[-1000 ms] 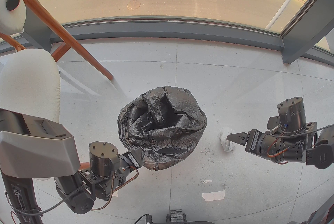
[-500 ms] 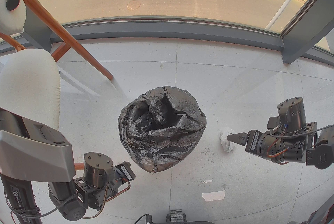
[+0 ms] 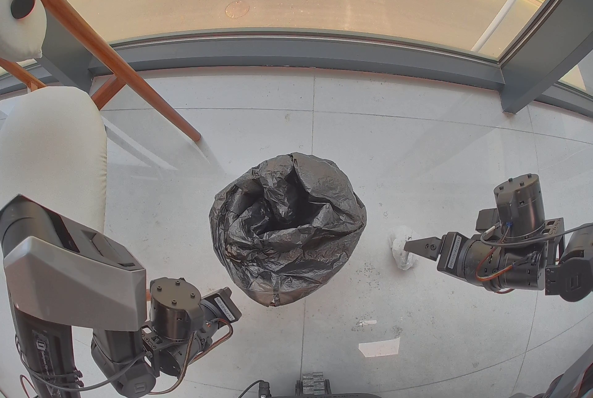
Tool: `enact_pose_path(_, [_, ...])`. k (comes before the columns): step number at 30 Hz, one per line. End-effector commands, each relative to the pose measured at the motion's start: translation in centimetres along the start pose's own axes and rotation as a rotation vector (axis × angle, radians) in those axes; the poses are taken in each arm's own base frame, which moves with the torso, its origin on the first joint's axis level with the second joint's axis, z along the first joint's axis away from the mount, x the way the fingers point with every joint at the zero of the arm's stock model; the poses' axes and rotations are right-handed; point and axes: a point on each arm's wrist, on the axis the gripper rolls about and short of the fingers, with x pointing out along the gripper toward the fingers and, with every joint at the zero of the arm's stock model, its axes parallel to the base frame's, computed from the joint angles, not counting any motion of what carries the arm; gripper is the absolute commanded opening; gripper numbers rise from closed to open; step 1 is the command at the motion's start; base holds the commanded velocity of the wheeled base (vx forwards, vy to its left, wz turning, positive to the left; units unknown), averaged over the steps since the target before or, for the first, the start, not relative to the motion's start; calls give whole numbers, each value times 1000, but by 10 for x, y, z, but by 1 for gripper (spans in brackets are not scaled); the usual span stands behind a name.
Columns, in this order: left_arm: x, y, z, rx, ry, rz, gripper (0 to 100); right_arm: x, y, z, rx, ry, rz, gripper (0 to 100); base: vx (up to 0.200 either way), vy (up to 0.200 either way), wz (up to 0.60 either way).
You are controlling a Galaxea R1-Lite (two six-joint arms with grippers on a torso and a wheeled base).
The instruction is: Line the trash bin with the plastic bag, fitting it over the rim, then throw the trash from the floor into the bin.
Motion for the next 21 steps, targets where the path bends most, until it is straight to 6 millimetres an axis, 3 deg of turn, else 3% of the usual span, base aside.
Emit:
enact_pose_path(1, [-15, -8, 9, -20, -20, -54, 0, -2, -4, -2, 2, 1, -8, 100, 0, 0, 0])
enact_pose_path(4, [-16, -7, 9, -19, -21, -48, 0, -2, -5, -1, 2, 0, -10, 100, 0, 0, 0])
enact_pose_path(5, [-16, -7, 10, -20, -23, -48, 100, -2, -5, -1, 4, 0, -10, 100, 0, 0, 0])
enact_pose_path(16, [-4, -15, 13, -39, -45, -88, 100, -3, -4, -1, 4, -2, -8, 100, 0, 0, 0])
enact_pose_path(21, [16, -15, 7, -33, -39, -87, 100, -6, -5, -1, 8, -7, -5, 100, 0, 0, 0])
